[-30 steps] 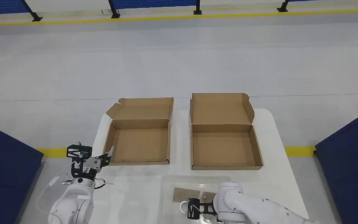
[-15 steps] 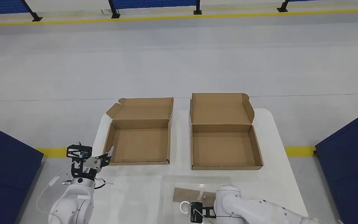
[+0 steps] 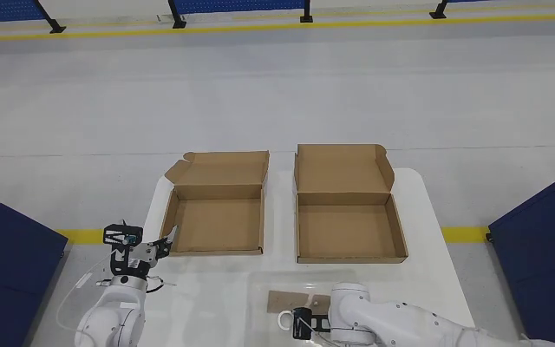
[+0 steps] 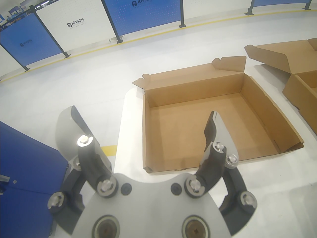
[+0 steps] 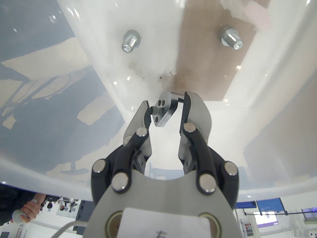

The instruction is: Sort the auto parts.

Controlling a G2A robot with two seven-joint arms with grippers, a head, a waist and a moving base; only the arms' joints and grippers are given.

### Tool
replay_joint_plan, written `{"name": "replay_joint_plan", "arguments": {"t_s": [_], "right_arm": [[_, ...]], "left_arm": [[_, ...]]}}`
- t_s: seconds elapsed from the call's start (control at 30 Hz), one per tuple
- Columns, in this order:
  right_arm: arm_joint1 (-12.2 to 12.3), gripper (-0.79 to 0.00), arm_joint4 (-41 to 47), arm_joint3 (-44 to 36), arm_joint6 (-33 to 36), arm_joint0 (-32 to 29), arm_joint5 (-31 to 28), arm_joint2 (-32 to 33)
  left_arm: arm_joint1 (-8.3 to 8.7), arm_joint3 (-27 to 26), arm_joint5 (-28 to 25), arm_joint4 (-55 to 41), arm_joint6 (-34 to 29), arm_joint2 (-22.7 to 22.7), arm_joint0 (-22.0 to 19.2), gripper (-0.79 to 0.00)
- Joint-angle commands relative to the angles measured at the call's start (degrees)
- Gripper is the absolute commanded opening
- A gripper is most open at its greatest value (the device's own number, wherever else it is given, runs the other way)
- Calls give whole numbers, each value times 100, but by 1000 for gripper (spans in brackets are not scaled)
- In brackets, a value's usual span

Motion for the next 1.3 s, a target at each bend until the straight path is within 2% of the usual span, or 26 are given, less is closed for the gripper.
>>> {"name": "replay_joint_plan", "arguments": {"t_s": [0.0,0.37,0.4,0.43,0.53,0.87,1.27], "right_arm": [[4,-785,-87,-43,-67,-29,33,38],[41,-785,-269,-119,-192,-211,-42,220],[42,-548,-289,-164,-150,-221,-18,239],[45,-477,-327,-215,-98,-232,0,251],[54,-413,-449,-326,19,-278,41,276],[69,-397,-487,-135,19,-295,17,206],[-26,-437,-289,143,19,-105,81,8]], "left_arm": [[0,0,0,0,0,0,0,0],[0,0,0,0,0,0,0,0],[0,0,0,0,0,0,0,0],[0,0,0,0,0,0,0,0],[0,0,0,0,0,0,0,0],[0,0,0,0,0,0,0,0],[0,0,0,0,0,0,0,0]]}}
